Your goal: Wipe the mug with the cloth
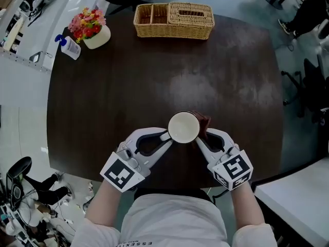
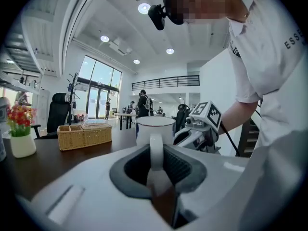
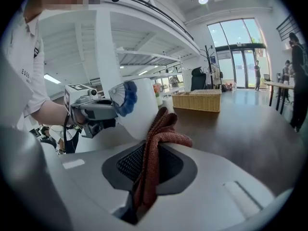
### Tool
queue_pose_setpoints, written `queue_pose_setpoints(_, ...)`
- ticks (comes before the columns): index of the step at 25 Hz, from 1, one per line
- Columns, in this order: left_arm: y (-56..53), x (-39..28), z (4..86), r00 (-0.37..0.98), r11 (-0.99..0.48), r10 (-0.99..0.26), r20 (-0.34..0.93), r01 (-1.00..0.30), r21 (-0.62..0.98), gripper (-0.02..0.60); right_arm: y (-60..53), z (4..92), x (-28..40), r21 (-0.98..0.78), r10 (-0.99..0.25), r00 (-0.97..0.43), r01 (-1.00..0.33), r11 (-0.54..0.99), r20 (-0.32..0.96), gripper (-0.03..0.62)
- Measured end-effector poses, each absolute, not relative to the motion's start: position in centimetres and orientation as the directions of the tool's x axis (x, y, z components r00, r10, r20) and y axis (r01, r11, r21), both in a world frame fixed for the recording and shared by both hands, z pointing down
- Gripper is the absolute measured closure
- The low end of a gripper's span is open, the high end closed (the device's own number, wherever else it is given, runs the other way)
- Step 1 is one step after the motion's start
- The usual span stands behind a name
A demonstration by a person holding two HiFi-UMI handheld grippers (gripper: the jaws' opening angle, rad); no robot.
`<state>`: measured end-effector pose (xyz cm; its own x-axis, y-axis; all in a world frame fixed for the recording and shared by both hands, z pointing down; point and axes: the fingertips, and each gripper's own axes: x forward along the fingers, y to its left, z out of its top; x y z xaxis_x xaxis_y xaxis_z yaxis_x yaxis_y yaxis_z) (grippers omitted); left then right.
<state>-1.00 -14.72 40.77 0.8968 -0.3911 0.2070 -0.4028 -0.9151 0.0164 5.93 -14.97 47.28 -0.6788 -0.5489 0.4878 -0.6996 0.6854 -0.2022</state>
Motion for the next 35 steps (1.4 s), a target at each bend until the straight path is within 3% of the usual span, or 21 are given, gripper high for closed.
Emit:
queue_pose_setpoints(6,-15.7,-1.2,37.2,0.891,-0.889,-0.422,0.165,-0.443,0.119,0.517,-17.0,44.5,5.3,-0.24,-0.6,-0.723,-0.685,0.688,0.342,0.514)
queue_pose_setpoints(12,-16.3,-1.0,36.2,0.897,-0.89,-0.415,0.154,-0.435,0.135,0.517,-17.7,44.0,4.5,-0.265,-0.596,-0.746,-0.664,0.699,0.297,0.514)
queue_pose_setpoints(28,-16.2,-0.9,38.2,0.903,-0.904,-0.389,0.184,-0.413,0.115,0.517,-15.5,46.6,1.8,-0.33,-0.455,-0.822,-0.558,0.761,0.341,0.514)
queue_pose_setpoints(35,-15.9,-1.6,39.8,0.893,-0.905,-0.398,0.212,-0.42,0.071,0.517,-15.3,48.1,5.0,-0.331,-0.513,-0.762,-0.639,0.694,0.395,0.514)
